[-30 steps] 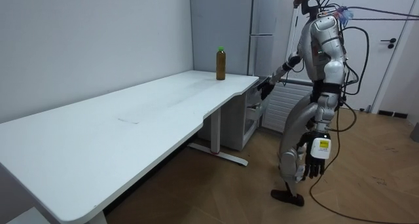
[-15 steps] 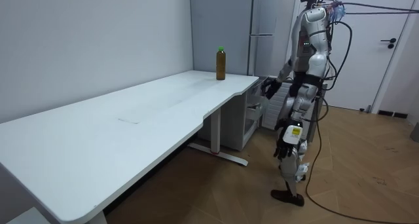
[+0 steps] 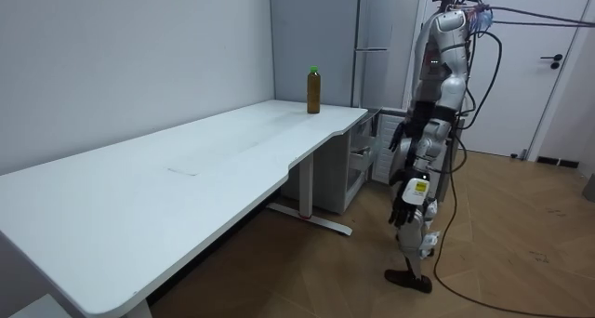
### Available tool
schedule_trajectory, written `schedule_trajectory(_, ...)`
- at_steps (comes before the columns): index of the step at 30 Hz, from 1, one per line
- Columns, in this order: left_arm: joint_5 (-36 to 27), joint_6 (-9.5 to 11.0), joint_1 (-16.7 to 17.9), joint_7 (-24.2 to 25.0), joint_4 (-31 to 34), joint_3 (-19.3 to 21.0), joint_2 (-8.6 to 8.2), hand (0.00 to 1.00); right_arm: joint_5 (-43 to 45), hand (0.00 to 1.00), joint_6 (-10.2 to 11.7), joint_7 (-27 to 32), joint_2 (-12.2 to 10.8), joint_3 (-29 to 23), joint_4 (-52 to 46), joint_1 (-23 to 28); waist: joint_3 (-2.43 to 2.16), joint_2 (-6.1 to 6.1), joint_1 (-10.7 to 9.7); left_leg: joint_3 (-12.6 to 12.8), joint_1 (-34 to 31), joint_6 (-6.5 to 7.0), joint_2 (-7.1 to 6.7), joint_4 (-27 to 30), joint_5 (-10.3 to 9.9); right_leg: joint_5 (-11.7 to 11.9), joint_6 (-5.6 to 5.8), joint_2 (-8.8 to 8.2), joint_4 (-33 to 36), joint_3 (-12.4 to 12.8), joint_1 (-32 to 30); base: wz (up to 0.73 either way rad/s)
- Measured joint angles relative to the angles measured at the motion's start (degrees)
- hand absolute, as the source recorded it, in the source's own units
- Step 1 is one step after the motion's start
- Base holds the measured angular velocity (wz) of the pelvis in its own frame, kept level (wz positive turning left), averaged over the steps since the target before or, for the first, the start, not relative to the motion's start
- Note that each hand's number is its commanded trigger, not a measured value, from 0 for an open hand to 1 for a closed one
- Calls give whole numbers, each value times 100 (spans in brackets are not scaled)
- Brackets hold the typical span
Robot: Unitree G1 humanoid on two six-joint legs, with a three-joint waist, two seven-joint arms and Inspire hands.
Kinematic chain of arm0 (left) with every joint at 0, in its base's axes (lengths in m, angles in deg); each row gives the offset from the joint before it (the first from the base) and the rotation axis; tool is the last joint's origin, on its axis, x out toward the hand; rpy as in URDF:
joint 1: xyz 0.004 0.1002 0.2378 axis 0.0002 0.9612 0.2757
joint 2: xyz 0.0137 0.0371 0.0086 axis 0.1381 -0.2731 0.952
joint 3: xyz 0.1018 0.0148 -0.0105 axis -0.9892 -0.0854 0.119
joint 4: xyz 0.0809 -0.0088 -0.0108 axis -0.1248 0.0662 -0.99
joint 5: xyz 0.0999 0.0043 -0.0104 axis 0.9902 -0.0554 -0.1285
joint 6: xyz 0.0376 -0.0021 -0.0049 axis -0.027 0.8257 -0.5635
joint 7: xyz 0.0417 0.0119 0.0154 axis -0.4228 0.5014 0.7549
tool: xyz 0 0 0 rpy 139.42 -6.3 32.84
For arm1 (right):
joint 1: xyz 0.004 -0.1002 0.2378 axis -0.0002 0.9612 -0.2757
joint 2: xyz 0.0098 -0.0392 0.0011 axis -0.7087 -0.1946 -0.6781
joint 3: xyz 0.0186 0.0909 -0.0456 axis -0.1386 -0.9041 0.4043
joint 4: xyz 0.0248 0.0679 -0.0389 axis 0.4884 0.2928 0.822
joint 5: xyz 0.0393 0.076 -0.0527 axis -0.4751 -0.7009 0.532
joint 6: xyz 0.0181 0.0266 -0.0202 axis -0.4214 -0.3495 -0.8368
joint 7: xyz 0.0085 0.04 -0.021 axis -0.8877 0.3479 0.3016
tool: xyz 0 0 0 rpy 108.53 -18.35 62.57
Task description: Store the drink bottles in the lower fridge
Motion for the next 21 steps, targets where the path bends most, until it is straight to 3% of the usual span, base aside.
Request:
schedule_trajectory(4,36,-151,-11,-14,-41,254,-54,0,604,0,-62,9,-68,-50,9,54,-25,13,-15,-6,-28,6,5,21,4,6,-3,0,8,-29,-8,2)
schedule_trajectory(9,14,-191,-65,-209,-37,369,-66,0,1029,0,-60,8,-148,-40,229,53,-66,37,-14,-17,-29,7,3,60,4,13,-5,0,19,-37,53,2)
schedule_trajectory(14,-219,-190,-137,-540,-30,723,-118,0,1055,0,-69,16,-205,-35,423,147,-61,29,2,-75,50,8,-5,88,4,20,-3,-2,4,-89,174,5)
schedule_trajectory(17,-318,-187,-211,-1072,117,1076,-165,0,1136,0,-131,20,-249,-32,418,165,-61,37,28,-63,116,8,-1,90,4,20,-3,-4,19,-75,193,-1)
schedule_trajectory(21,-294,-76,-181,-1884,901,1505,-257,0,1401,0,-134,4,-263,-33,385,187,-85,100,165,-44,117,12,10,61,5,47,-15,16,26,3,189,-3)
